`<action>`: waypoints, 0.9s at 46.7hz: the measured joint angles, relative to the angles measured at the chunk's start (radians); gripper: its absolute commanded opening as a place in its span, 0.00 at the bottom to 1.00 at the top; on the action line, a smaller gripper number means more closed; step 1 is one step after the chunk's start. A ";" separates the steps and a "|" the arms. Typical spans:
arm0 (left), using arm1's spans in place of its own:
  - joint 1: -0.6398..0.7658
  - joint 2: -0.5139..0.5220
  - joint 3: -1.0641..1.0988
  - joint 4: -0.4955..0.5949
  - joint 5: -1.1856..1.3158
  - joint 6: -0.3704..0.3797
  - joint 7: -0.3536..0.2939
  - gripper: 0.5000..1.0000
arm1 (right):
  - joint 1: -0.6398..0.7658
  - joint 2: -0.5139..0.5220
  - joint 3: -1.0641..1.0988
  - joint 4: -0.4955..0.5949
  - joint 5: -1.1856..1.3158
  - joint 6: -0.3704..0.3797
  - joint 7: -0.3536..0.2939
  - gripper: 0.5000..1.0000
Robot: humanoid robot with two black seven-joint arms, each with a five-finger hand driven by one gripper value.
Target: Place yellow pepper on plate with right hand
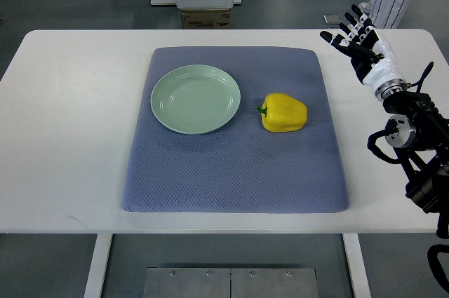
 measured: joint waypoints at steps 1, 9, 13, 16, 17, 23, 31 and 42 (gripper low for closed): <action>0.000 0.000 -0.001 0.001 0.000 0.000 0.000 1.00 | 0.000 -0.001 0.000 0.000 0.000 0.000 0.000 1.00; 0.000 0.000 -0.002 0.002 -0.001 0.002 0.000 1.00 | -0.001 -0.010 0.000 0.000 0.000 0.000 0.000 1.00; 0.000 0.000 -0.001 0.001 -0.001 0.002 0.000 1.00 | -0.001 -0.010 0.000 0.000 0.000 0.000 0.000 1.00; 0.000 0.000 0.000 0.001 -0.001 0.002 0.000 1.00 | -0.001 -0.011 -0.004 0.000 0.000 0.000 0.000 1.00; 0.000 0.000 0.000 0.001 -0.001 0.002 0.000 1.00 | -0.001 -0.012 -0.007 0.000 0.000 0.000 0.000 1.00; 0.000 0.000 0.000 0.001 0.000 0.002 0.000 1.00 | -0.001 -0.013 -0.025 0.000 0.001 0.001 0.001 1.00; 0.000 0.000 0.000 0.002 0.000 0.001 0.000 1.00 | -0.001 -0.017 -0.027 0.000 0.002 0.000 0.002 1.00; 0.000 0.000 0.000 0.002 0.000 0.001 0.000 1.00 | -0.003 -0.014 -0.027 0.000 0.003 0.000 0.002 1.00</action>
